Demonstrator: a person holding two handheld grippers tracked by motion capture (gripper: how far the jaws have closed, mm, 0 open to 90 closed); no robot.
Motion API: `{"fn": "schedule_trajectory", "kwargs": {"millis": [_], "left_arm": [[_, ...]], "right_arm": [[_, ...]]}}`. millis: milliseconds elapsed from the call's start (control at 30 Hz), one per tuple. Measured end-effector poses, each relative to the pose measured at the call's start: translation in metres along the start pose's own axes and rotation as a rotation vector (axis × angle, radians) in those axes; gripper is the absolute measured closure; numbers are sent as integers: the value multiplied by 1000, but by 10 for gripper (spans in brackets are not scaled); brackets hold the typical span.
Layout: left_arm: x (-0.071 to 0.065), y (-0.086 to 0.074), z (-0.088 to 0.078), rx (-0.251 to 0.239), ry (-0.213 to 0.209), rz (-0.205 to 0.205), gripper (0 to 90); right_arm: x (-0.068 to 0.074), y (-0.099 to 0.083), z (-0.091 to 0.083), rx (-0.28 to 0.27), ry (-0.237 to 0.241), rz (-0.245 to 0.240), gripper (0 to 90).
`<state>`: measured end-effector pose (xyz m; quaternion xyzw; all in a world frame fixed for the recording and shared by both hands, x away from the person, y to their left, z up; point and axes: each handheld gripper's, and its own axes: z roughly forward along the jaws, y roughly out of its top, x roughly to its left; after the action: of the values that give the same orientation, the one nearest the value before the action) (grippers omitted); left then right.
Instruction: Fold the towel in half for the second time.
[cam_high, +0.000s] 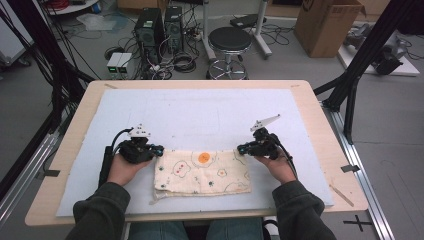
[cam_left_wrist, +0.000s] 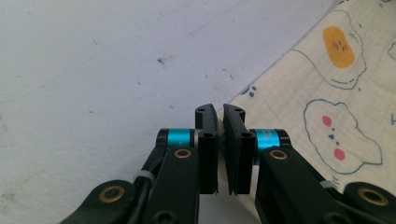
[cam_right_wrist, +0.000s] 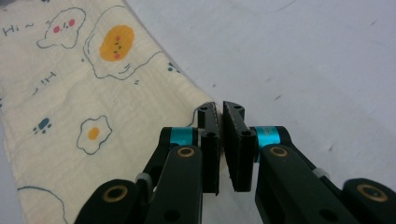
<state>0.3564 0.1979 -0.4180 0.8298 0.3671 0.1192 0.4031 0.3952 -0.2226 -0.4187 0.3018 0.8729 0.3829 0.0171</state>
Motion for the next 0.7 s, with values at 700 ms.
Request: {"fn": "schedule_trajectory", "kwargs": {"millis": [700], "left_arm": [[41,26,28,-42,93,-79,843]], "right_arm": [[-48,43,23,37,-67,130,854]]}}
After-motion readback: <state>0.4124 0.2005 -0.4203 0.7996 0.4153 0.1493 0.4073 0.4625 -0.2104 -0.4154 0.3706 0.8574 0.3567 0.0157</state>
